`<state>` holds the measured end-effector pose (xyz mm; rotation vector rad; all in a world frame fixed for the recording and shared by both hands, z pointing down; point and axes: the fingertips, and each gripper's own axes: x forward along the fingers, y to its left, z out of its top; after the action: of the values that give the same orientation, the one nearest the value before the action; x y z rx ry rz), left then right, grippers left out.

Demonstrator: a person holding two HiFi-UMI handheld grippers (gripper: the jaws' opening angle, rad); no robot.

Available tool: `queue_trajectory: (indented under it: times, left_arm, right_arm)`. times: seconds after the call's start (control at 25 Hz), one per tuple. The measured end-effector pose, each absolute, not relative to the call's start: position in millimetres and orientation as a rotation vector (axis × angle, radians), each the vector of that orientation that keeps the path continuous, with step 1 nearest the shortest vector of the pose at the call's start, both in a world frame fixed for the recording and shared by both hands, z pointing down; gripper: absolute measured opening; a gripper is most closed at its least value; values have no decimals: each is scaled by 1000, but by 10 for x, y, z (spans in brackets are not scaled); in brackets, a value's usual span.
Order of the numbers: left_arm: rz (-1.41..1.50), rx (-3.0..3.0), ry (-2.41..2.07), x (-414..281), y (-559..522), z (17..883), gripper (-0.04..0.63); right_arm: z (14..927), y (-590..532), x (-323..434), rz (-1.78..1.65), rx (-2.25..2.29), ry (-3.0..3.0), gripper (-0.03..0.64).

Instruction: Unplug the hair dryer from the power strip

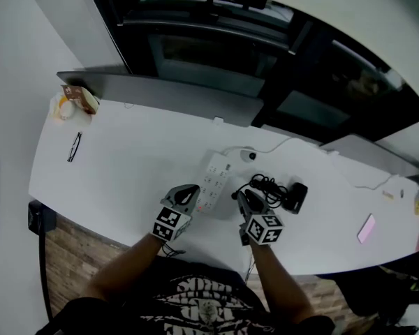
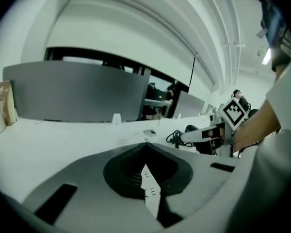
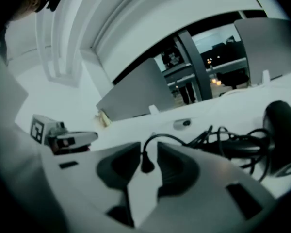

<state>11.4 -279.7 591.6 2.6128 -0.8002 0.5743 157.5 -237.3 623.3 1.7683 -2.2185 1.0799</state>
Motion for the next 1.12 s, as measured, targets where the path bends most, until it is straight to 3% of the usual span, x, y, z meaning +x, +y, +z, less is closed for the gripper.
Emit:
queue_trajectory:
  times: [0.36, 0.52, 1.12]
  left_arm:
    - [42, 2802, -1153, -388, -2362, 3879, 26]
    - [-92, 2864, -1224, -448, -2229, 3302, 26]
    - [-133, 2960, -1019, -397, -2187, 3062, 26]
  right_arm:
    - [4831, -1773, 1567, 582, 1771, -2410, 112]
    - [4133, -1696, 1461, 316, 1797, -2501, 75]
    - [3608, -1607, 1306, 133, 2026, -2367, 35]
